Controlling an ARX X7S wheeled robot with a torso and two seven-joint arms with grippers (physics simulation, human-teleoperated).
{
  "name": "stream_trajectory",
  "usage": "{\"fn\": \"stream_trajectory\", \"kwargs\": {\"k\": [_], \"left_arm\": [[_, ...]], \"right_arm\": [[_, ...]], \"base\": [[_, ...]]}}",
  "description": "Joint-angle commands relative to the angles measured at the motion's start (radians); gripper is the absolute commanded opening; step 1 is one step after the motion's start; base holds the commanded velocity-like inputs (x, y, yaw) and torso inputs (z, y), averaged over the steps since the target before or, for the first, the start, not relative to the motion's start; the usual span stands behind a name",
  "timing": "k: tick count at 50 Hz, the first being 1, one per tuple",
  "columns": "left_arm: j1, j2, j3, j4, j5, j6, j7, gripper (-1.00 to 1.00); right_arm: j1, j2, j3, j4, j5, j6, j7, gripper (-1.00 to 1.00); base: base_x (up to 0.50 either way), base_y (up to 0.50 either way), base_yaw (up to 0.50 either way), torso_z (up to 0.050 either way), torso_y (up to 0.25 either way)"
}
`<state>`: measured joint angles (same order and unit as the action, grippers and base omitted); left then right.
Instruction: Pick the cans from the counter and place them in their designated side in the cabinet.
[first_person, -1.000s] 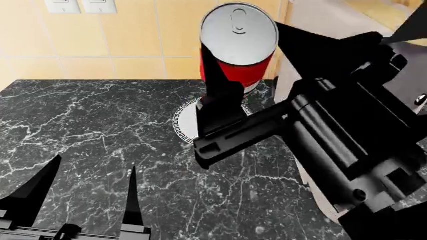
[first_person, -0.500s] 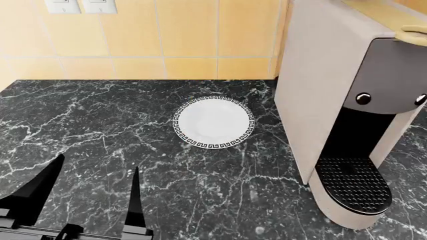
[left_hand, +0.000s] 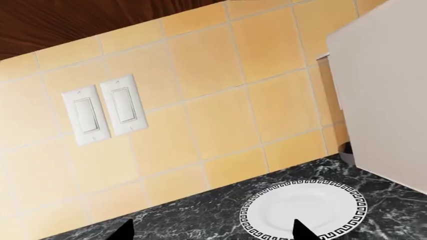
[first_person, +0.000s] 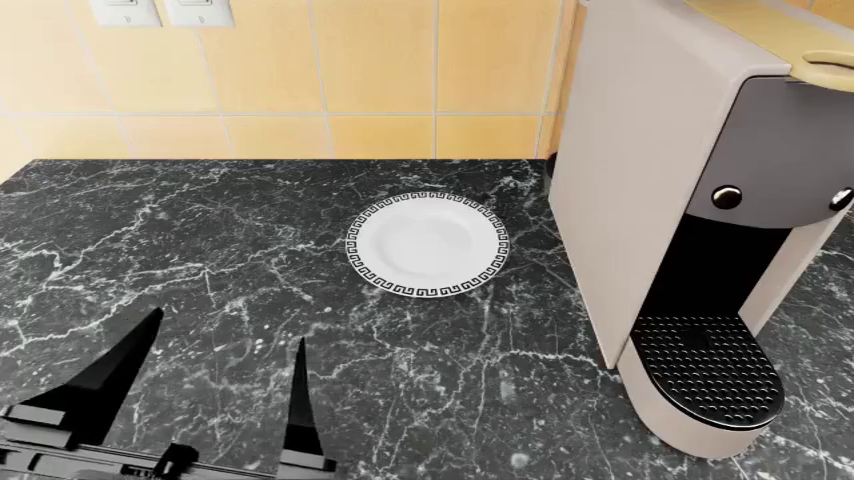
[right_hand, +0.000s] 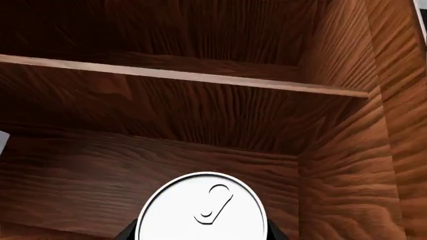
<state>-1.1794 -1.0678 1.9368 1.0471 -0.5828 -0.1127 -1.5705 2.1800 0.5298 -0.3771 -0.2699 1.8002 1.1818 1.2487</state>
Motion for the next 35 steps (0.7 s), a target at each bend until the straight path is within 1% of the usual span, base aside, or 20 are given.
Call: {"fn": "stream_trajectory", "kwargs": {"k": [1, 7, 12, 21, 28, 32, 35], "left_arm": [[0.047, 0.047, -0.079, 0.000, -0.044, -0.068, 0.000, 1.00], [0.065, 0.062, -0.109, 0.000, -0.063, -0.090, 0.000, 1.00], [0.067, 0.065, -0.115, 0.000, -0.069, -0.094, 0.000, 1.00], [0.070, 0.061, -0.113, 0.000, -0.062, -0.090, 0.000, 1.00], [0.069, 0.068, -0.122, 0.000, -0.071, -0.101, 0.000, 1.00], [0.073, 0.076, -0.138, 0.000, -0.084, -0.116, 0.000, 1.00], [0.074, 0.079, -0.147, 0.000, -0.092, -0.122, 0.000, 1.00]], "right_arm": [[-0.050, -0.087, -0.002, 0.172, -0.200, -0.005, -0.158, -1.00], [-0.013, -0.149, -0.025, 0.237, -0.204, -0.012, -0.189, -1.00], [-0.028, -0.171, -0.029, 0.275, -0.199, -0.024, -0.197, -1.00], [-0.079, -0.157, -0.050, 0.297, -0.182, -0.006, -0.168, -1.00], [-0.112, -0.151, -0.063, 0.325, -0.203, -0.014, -0.190, -1.00], [-0.143, -0.161, -0.048, 0.394, -0.176, -0.033, -0.202, -1.00], [-0.157, -0.163, -0.055, 0.450, -0.200, -0.047, -0.251, -1.00]], "base": [[0.00, 0.00, 0.00, 0.000, 0.000], [0.00, 0.00, 0.00, 0.000, 0.000], [0.00, 0.00, 0.00, 0.000, 0.000], [0.00, 0.00, 0.00, 0.000, 0.000], [0.00, 0.00, 0.00, 0.000, 0.000], [0.00, 0.00, 0.00, 0.000, 0.000], [0.00, 0.00, 0.00, 0.000, 0.000]]}}
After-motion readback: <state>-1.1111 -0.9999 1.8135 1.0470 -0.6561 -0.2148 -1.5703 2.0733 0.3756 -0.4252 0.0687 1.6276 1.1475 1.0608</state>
